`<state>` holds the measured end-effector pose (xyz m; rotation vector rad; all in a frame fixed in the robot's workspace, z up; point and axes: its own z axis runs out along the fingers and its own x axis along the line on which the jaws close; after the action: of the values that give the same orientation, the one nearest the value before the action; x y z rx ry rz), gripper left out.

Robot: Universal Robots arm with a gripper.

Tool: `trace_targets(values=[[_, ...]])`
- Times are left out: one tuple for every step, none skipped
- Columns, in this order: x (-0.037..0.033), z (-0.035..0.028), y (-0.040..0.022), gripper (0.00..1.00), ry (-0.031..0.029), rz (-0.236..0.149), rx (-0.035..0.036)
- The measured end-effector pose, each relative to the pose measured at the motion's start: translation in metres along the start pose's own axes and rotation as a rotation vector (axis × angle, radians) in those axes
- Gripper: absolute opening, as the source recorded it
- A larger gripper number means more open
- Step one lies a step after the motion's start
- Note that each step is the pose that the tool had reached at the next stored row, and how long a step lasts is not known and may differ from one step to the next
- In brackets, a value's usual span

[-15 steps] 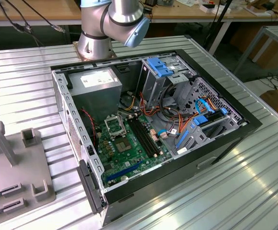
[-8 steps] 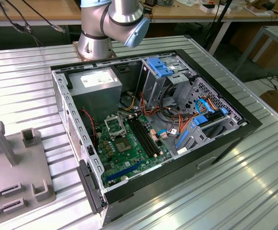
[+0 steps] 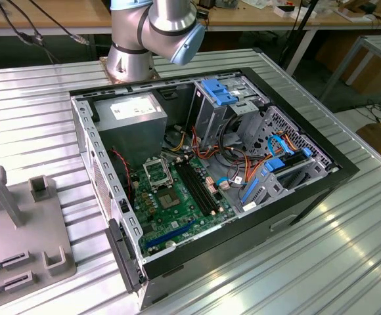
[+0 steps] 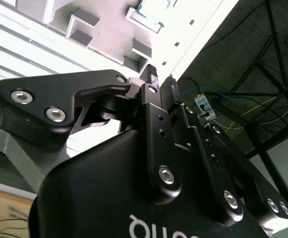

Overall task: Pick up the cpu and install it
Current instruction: 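Pick up the cpu and move it towards the insertion slot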

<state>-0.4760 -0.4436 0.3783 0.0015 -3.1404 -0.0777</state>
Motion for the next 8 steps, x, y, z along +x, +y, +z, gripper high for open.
trace_targets(values=[[0.0000,0.0016,-0.0003,0.25,0.0000,-0.001,-0.0001],[0.0000,0.0044,-0.0004,0.25,0.0008,-0.001,-0.0001],[0.0001,0.0066,-0.0005,0.25,0.0006,0.002,-0.0002],[0.0000,0.0082,-0.0006,0.25,0.0005,0.008,-0.0002],[0.0001,0.0102,-0.0007,0.25,0.0003,0.014,-0.0002],[0.0001,0.0120,-0.0008,0.25,0.0006,0.019,-0.0001],[0.0000,0.0150,-0.0009,0.25,0.0018,0.025,-0.0001],[-0.0002,0.0163,-0.0009,0.25,0.0025,0.026,0.0001]])
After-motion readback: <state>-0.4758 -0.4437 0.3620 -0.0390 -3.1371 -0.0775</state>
